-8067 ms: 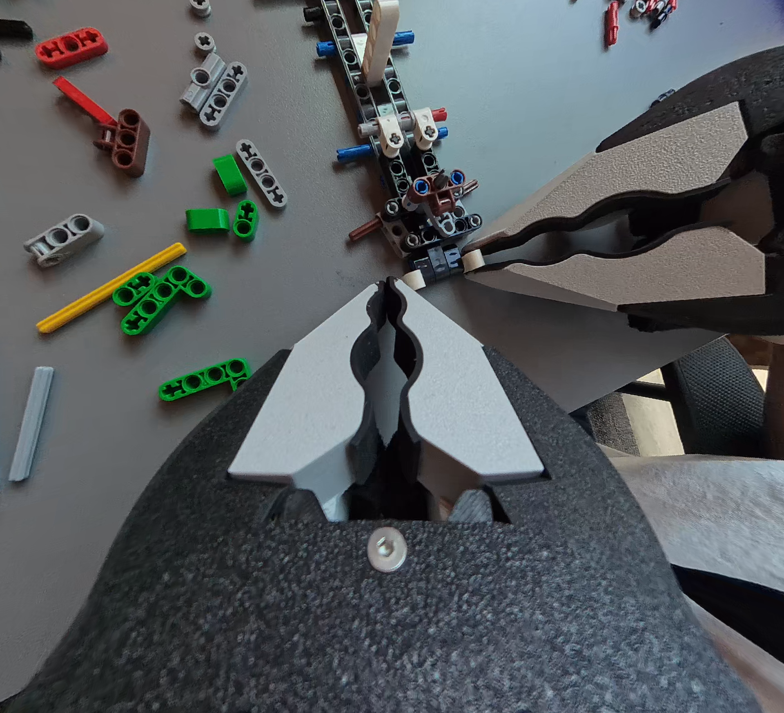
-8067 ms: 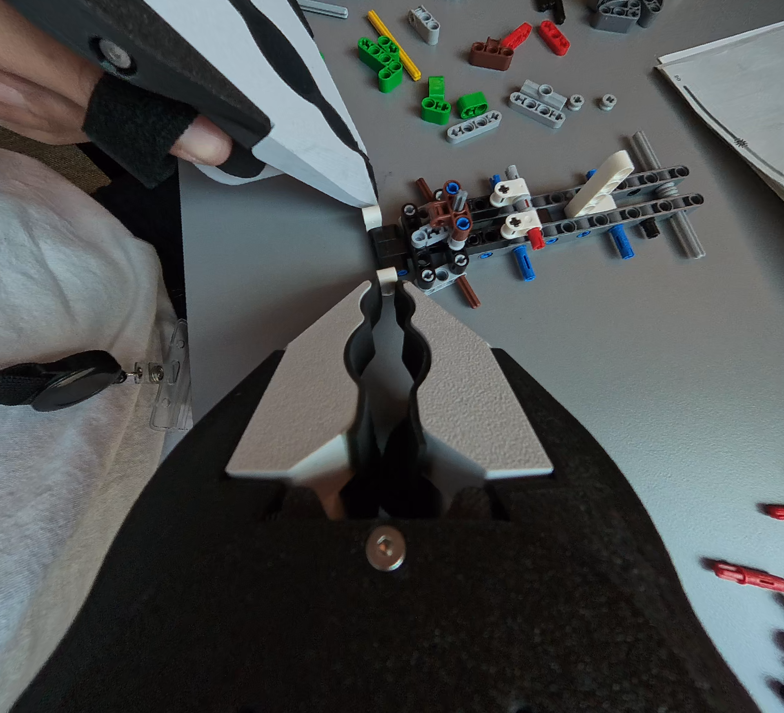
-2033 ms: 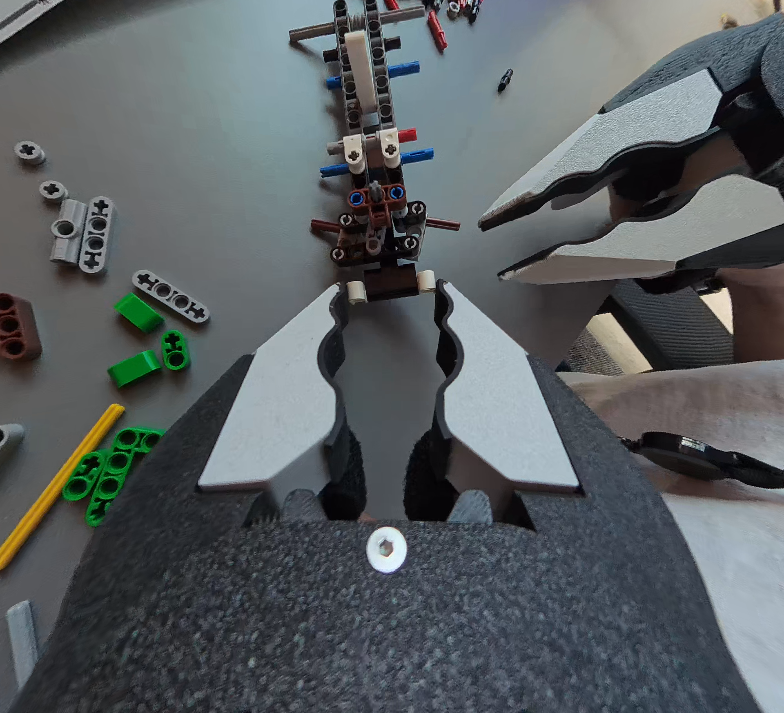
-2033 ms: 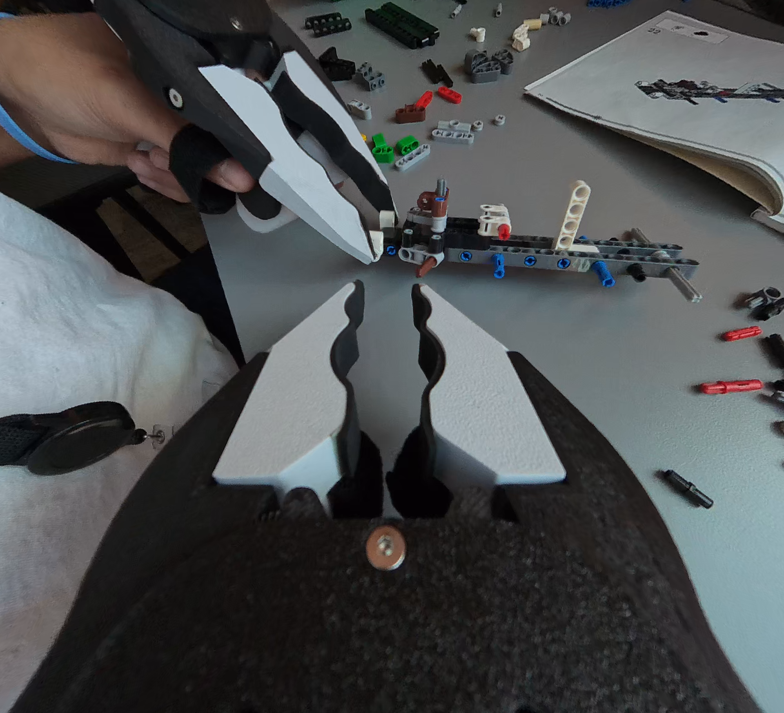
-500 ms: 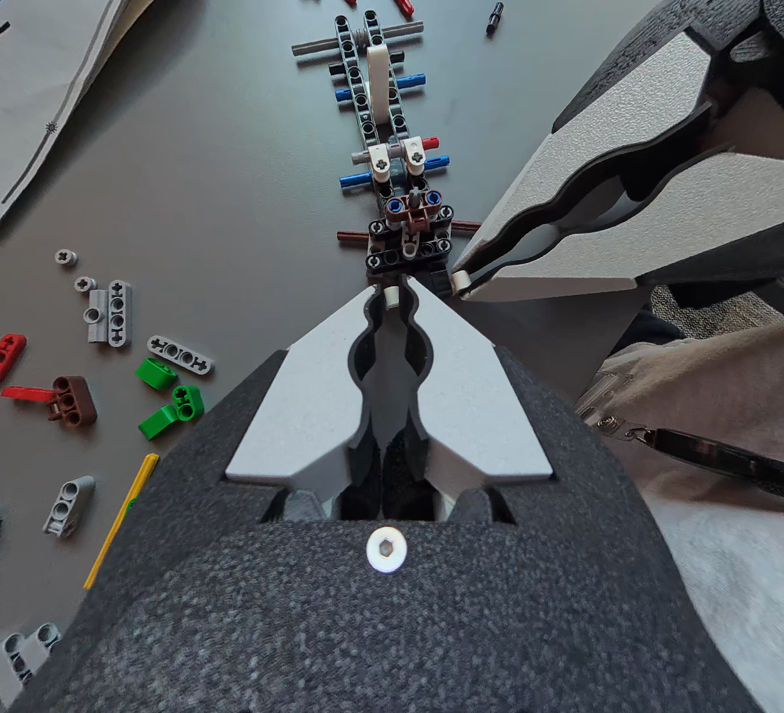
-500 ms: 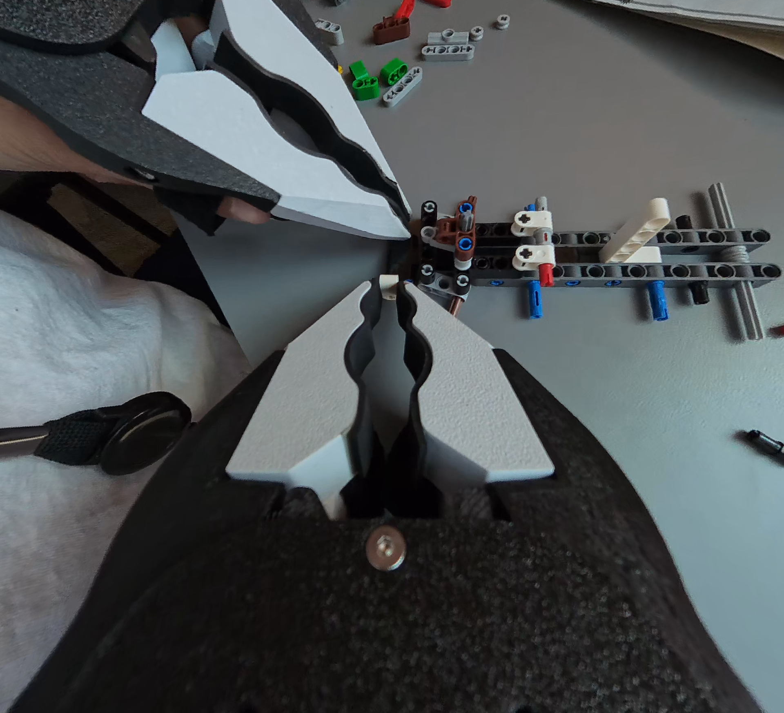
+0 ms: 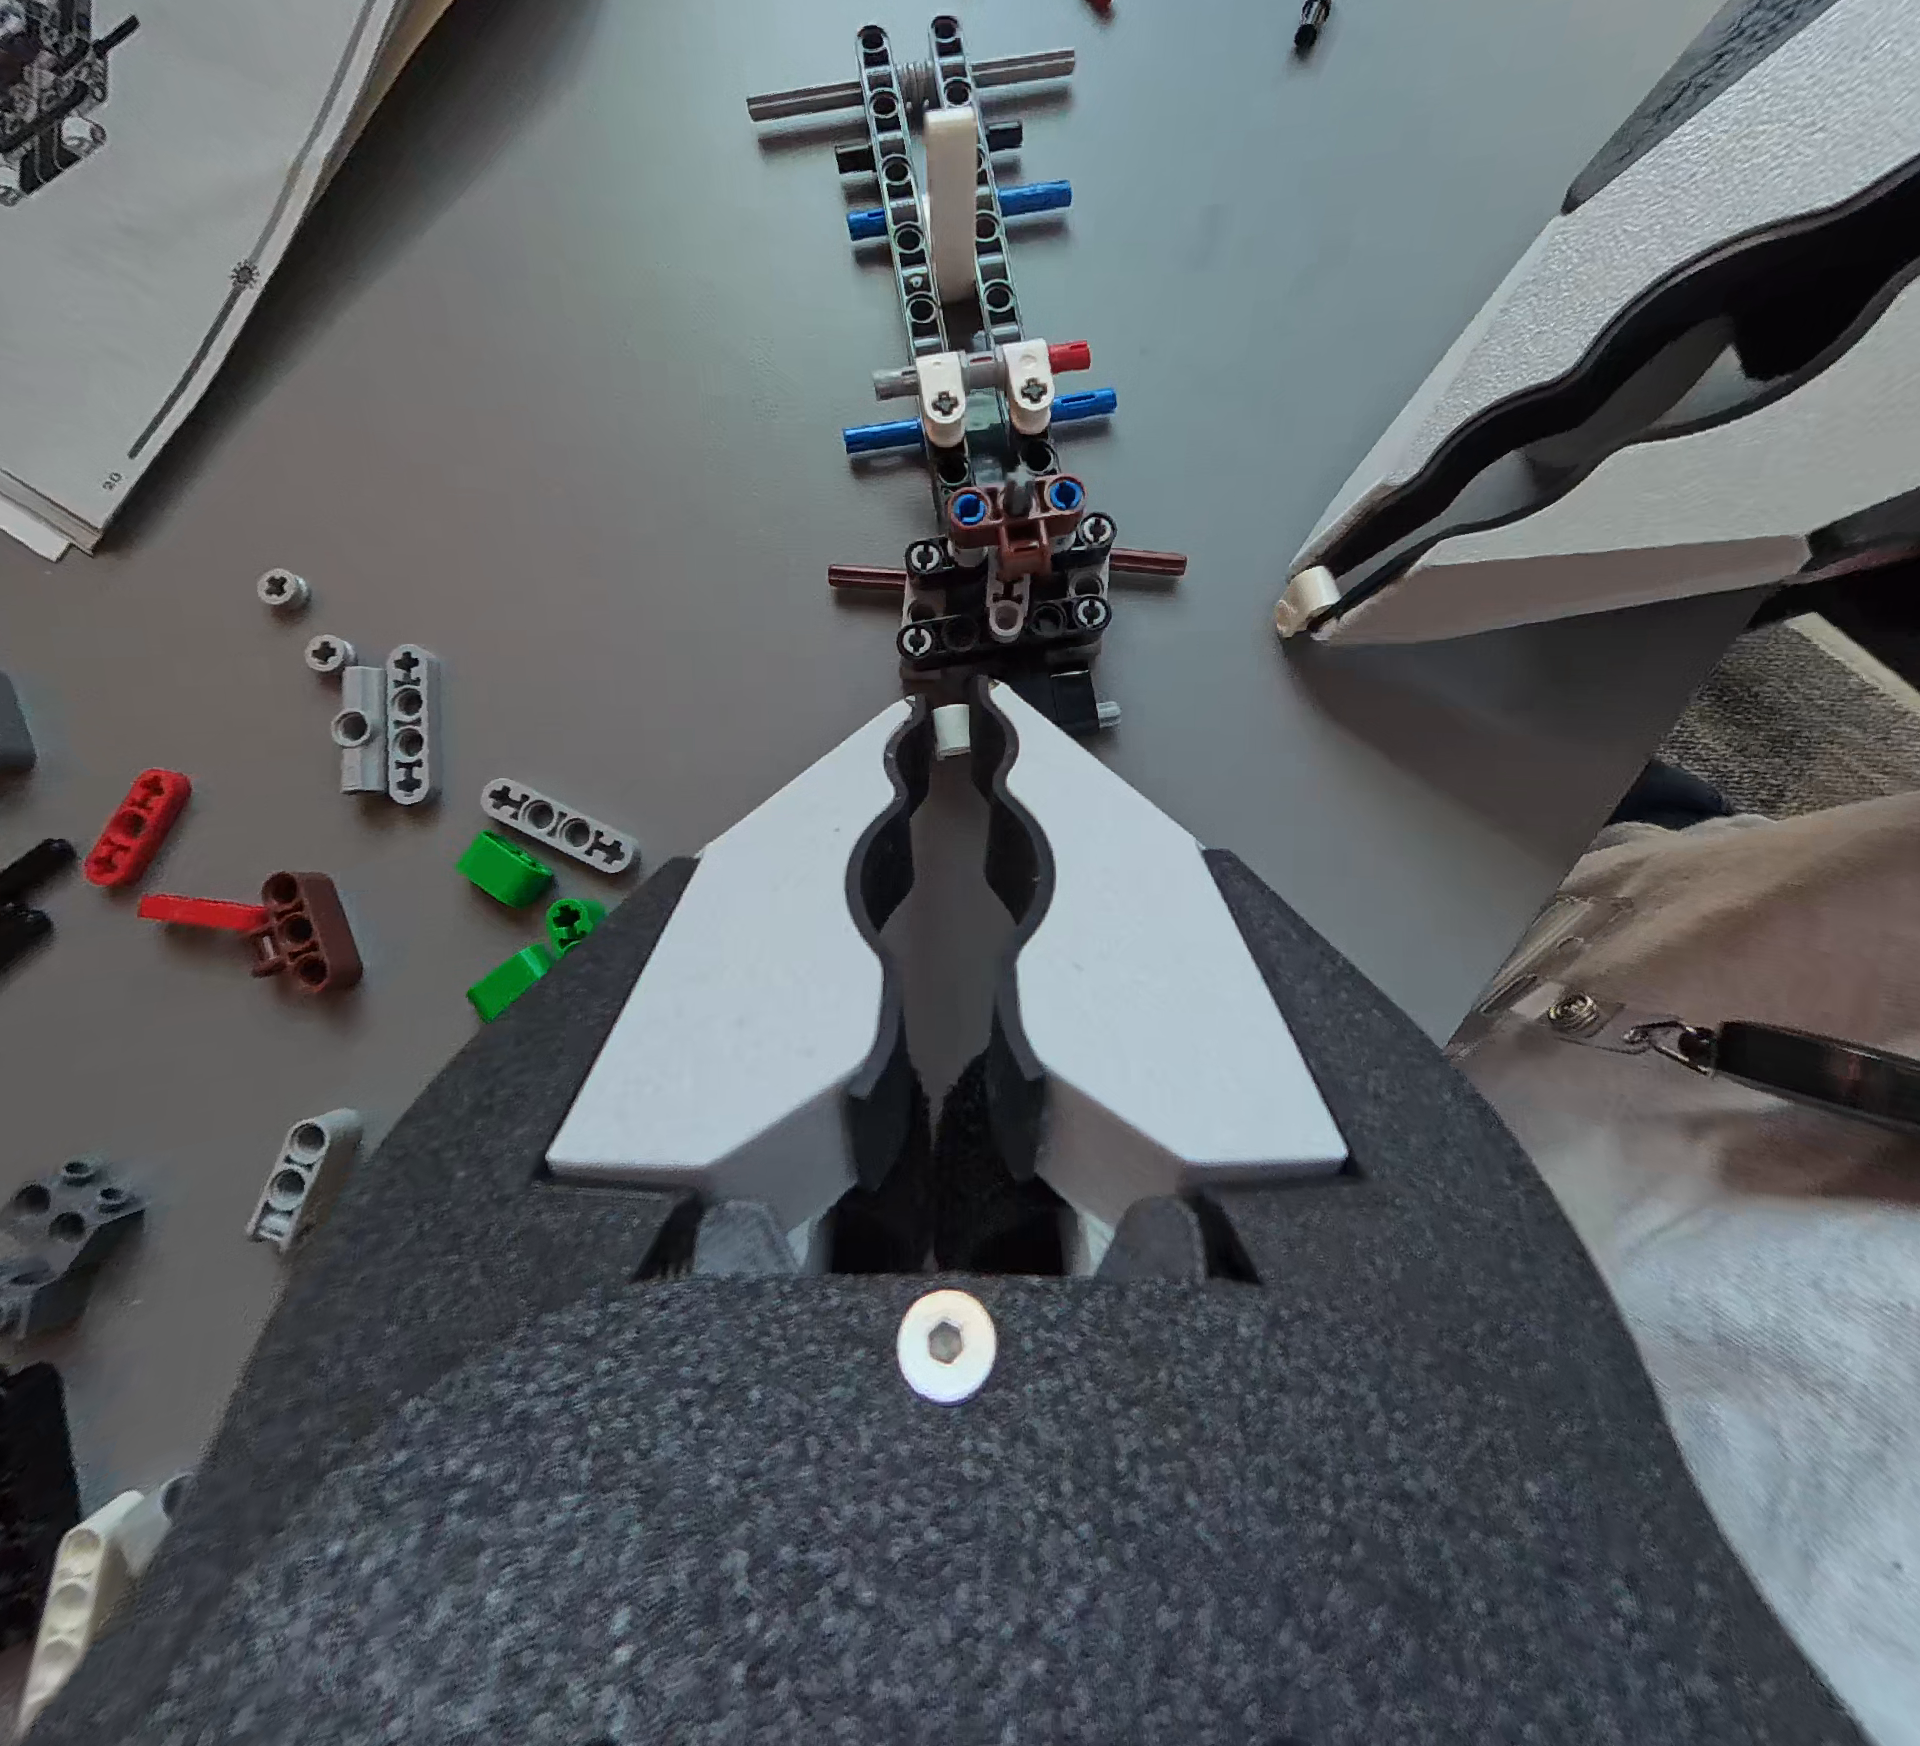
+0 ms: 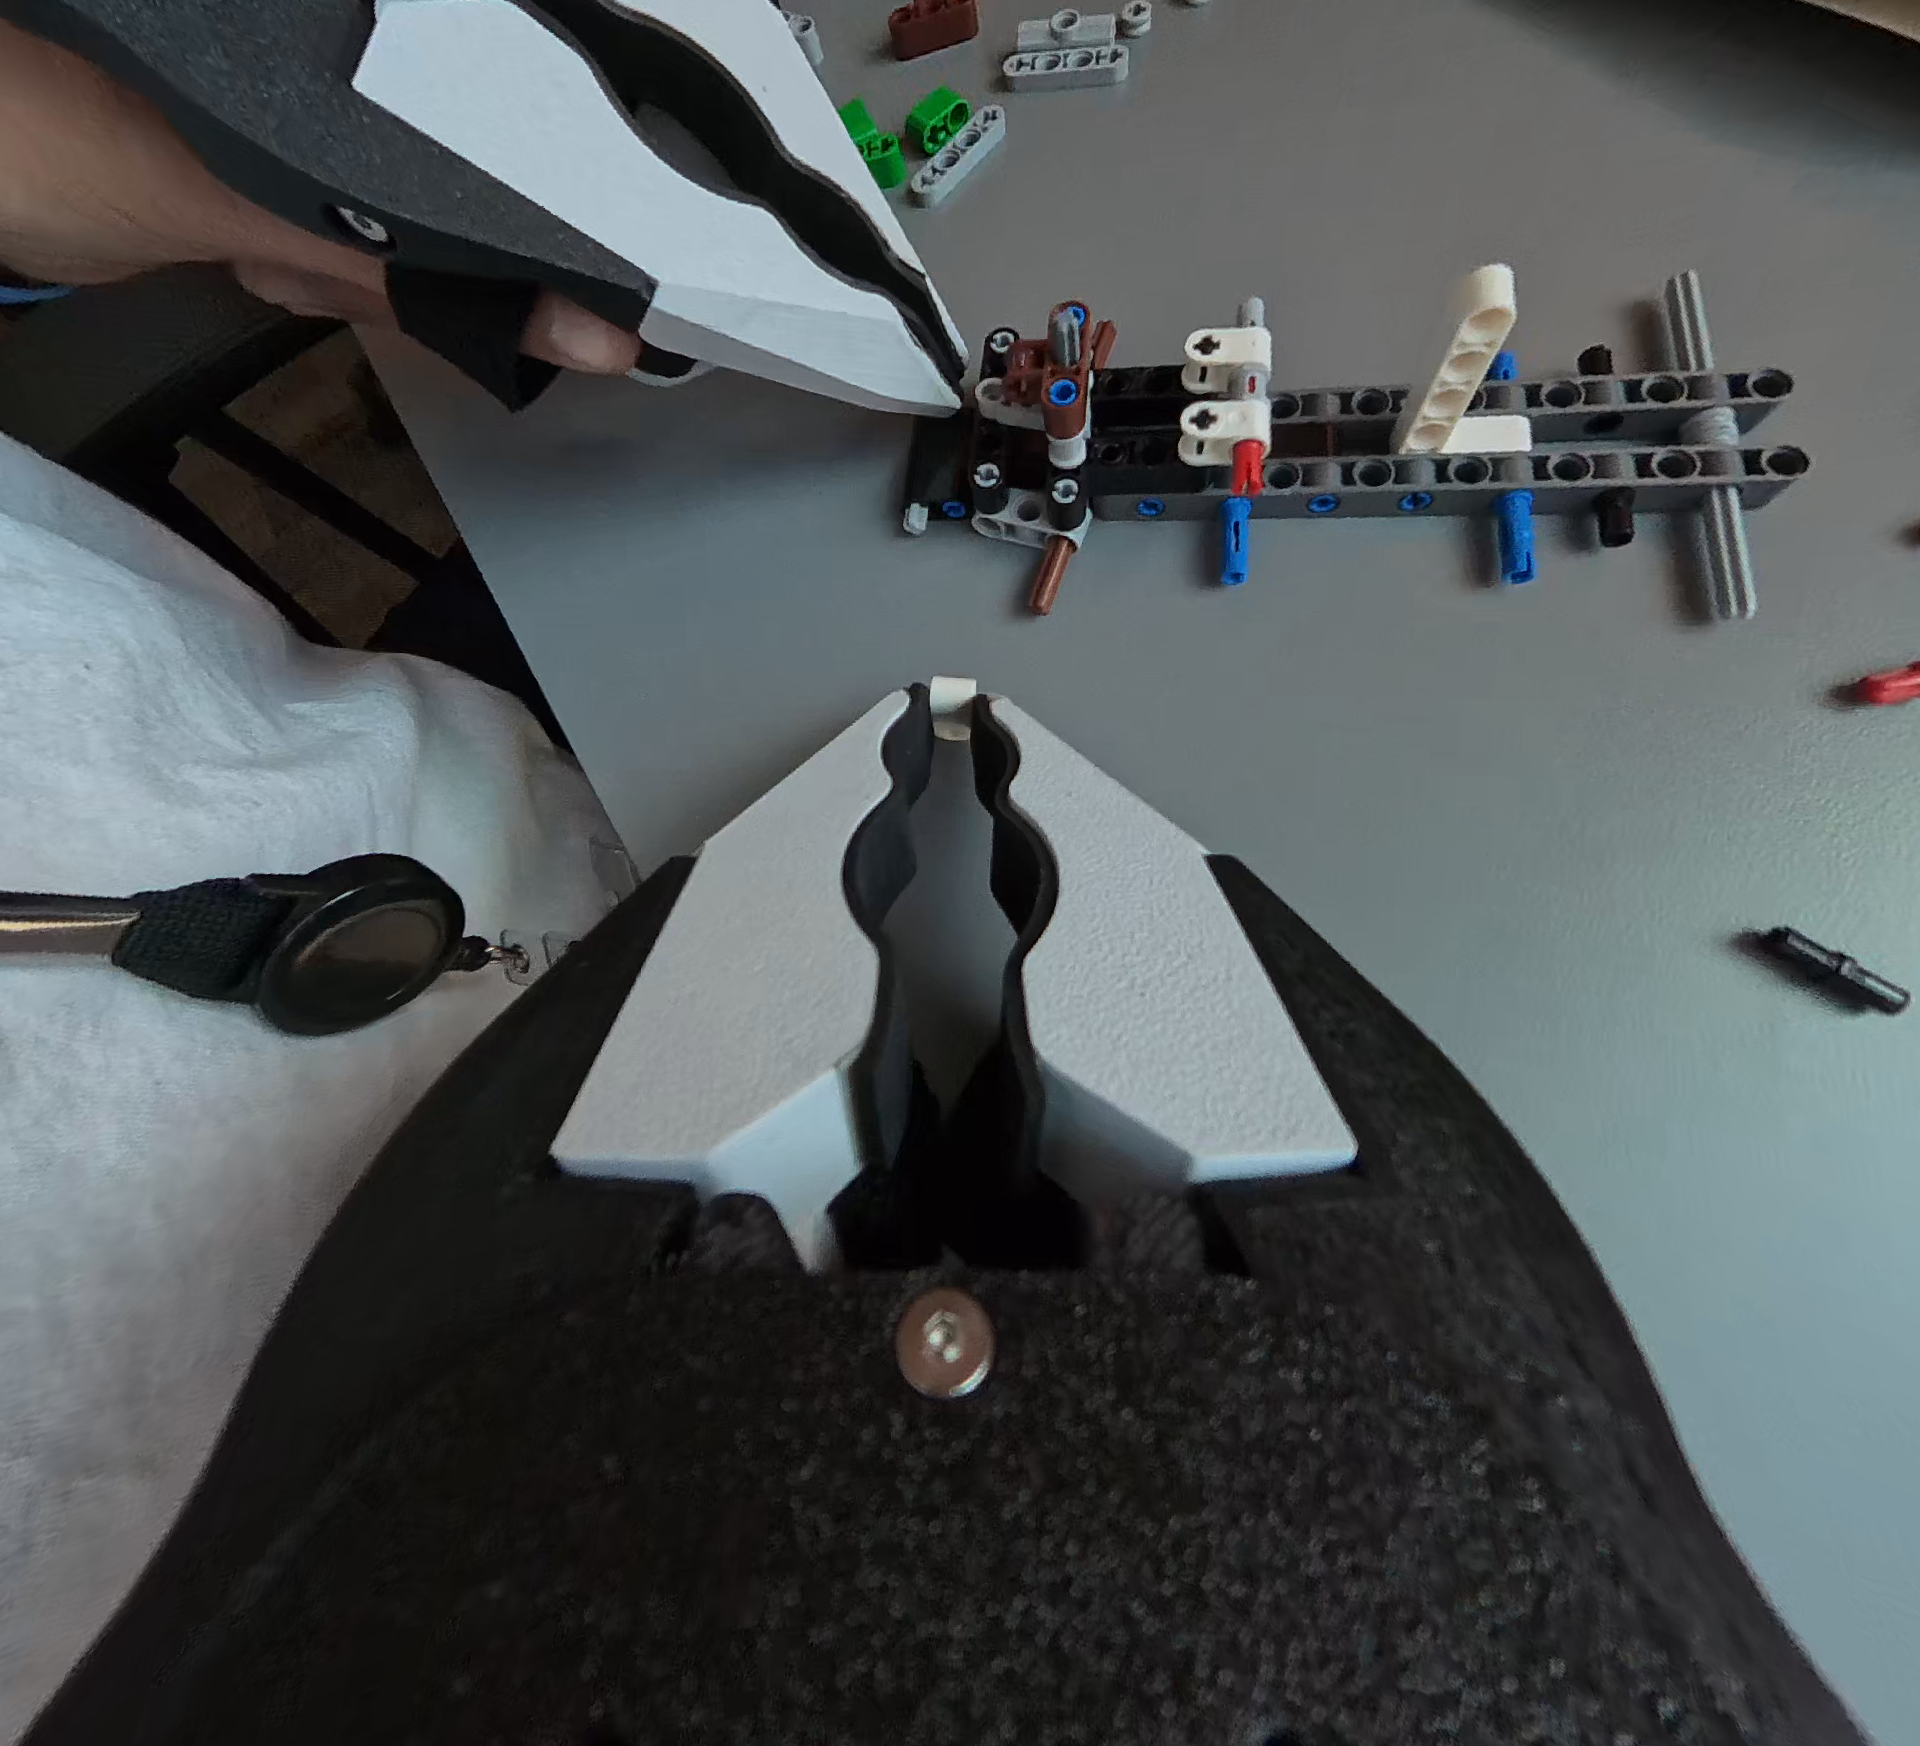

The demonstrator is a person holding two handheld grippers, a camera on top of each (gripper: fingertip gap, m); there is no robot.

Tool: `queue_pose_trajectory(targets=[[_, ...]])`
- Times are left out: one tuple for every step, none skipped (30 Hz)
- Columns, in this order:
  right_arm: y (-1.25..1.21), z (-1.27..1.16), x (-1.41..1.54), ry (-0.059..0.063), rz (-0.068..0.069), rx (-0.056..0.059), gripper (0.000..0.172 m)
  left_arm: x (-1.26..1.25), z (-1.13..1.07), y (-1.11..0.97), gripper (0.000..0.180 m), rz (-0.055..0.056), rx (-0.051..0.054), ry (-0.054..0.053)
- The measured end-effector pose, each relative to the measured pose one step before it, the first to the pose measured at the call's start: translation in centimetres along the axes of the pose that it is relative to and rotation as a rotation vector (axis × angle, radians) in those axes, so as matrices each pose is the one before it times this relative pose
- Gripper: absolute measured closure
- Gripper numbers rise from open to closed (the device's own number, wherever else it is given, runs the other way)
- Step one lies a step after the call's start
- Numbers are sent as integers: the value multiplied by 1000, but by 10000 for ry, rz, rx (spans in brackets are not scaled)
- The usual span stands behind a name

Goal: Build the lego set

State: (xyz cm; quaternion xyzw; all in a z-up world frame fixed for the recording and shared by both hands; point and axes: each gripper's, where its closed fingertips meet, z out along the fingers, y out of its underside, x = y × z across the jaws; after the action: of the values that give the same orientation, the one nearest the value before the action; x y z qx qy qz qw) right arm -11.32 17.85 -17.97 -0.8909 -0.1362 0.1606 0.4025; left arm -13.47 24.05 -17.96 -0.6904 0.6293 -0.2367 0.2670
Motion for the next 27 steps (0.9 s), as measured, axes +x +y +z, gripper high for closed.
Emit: queue_pose_trajectory(targets=[[-164, 185, -37, -63, -61, -35, 165, -3, 0, -13, 174, -221, 19, 111], [-149, 176, 26, -19, -98, -39, 165, -11, 1, -19, 174, -185, 41, 54], [-179, 132, 289, 155, -113, -14, 165, 28, -6, -1, 174, -140, 50, 22], [-124, 110, 284, 156, -139, -22, 165, 107, -22, 0, 174, -104, 35, 38], [97, 133, 280, 147, -106, -133, 160, 171, -41, 22, 174, -84, 12, 71], [93, 92, 100, 28, -80, -136, 153, 214, -68, 31, 174, -90, 12, 129], [-128, -84, -75, -39, 3, 22, 148, 221, -121, 17, 169, -89, 45, 161], [-229, -198, -85, -18, -12, 65, 147, -30, -215, -54, 161, -93, 110, 34], [-321, -302, -123, 7, -69, 128, 147, -188, -314, -138, 155, -71, 154, -40], [-345, -305, -192, -15, -143, 137, 147, -21, -354, -113, 151, 31, 120, 79], [-265, -264, -142, 26, -178, 75, 147, 32, -322, 21, 149, 86, 36, 85], [-174, -207, -53, 62, -193, 37, 146, -30, -240, 69, 144, 77, 2, 5], [-92, -126, 53, 88, -169, 29, 145, 90, -103, 123, 142, 66, -13, 37], [22, -66, 215, 128, -132, 5, 145, 181, 23, 178, 140, 4, -44, 57], [107, 3, 351, 156, -58, -15, 146, 211, 172, 198, 137, -61, -56, 32], [181, 73, 314, 94, 31, -13, 147, 268, 253, 220, 133, -64, -64, 23], [250, 141, 122, -52, 116, -54, 147, 254, 294, 231, 132, -28, -78, -26], [252, 122, 46, -90, 144, -92, 147, 131, 282, 203, 131, 0, -55, -128], [135, 71, 15, -55, 111, -25, 148, 101, 234, 134, 131, 1, -18, -139], [28, 24, -42, -33, 49, 49, 148, 77, 130, -19, 132, -32, 71, -133], [-28, -32, -52, 5, 0, 54, 148, -26, 59, -121, 133, -83, 113, -156], [-60, -64, -32, 43, -33, 50, 149, 4, 84, -34, 133, -65, 45, -93], [-99, -83, -69, 34, -44, 54, 150, 31, 73, -13, 134, -14, 32, -56], [-127, -72, -131, -6, -53, 76, 151, -8, 38, -16, 135, 22, 23, -59], [-85, -54, -137, -25, -50, 66, 152, 16, 20, -2, 142, 53, 5, -13], [-23, -29, -107, -26, -56, 29, 154, 42, 15, 5, 143, 32, 16, 20], [14, -18, -79, -17, -46, 18, 154, 6, 24, -4, 143, 24, 15, 3]])
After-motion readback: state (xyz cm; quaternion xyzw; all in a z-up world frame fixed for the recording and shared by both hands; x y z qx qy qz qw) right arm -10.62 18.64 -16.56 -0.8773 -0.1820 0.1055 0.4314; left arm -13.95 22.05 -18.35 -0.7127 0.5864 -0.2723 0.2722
